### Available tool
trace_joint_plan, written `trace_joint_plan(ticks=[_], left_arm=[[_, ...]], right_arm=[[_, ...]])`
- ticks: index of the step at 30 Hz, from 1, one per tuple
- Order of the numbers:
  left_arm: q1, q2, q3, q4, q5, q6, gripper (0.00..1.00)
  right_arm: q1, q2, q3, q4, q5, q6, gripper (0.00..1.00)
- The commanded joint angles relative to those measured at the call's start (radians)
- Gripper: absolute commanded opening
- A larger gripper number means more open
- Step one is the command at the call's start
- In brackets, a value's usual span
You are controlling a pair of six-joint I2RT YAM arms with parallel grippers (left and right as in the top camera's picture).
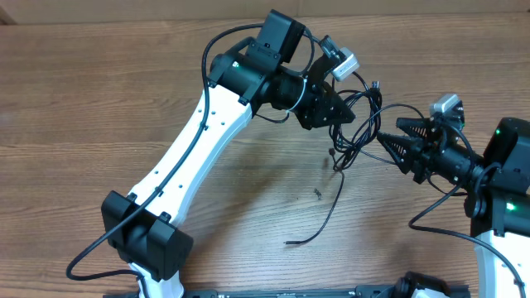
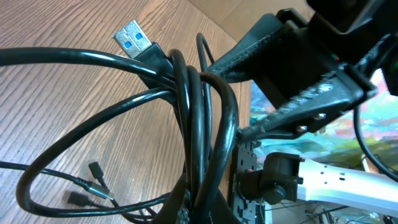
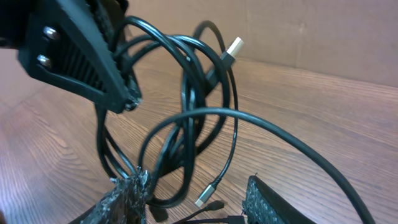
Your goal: Untangle cables
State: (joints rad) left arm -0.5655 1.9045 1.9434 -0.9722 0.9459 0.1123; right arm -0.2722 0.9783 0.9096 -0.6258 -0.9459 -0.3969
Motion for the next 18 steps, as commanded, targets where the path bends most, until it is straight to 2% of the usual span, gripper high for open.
trace_joint_plan(ticks=[1, 9, 10, 11, 13, 18], left_arm=[[-0.022, 0.005, 0.010, 0.009, 0.021, 0.022, 0.04], [-0.077, 0.005, 0.010, 0.016, 0.050, 0.023, 0.04], [-0.079, 0.005, 0.010, 0.016, 0.050, 0.023, 0.04], [-0.079, 0.005, 0.010, 0.017, 0.050, 0.023, 0.04], [-0.077, 0.005, 0.010, 0.019, 0.048, 0.023, 0.04], [-0.063, 0.005, 0.010, 0.020, 0.031, 0.022, 0.04]], right_arm=[[0.003, -0.003, 0.013, 0.008, -0.043, -0.009, 0.52], [0.003, -0.003, 0.013, 0.015, -0.043, -0.009, 0.51], [0.003, -0.003, 0.013, 0.015, -0.042, -0.009, 0.41], [0.002, -0.003, 0.013, 0.015, -0.042, -0.009, 0.24], [0.002, -0.003, 0.013, 0.015, -0.042, -0.009, 0.13], [0.002, -0.003, 0.013, 0.014, -0.042, -0.008, 0.04]])
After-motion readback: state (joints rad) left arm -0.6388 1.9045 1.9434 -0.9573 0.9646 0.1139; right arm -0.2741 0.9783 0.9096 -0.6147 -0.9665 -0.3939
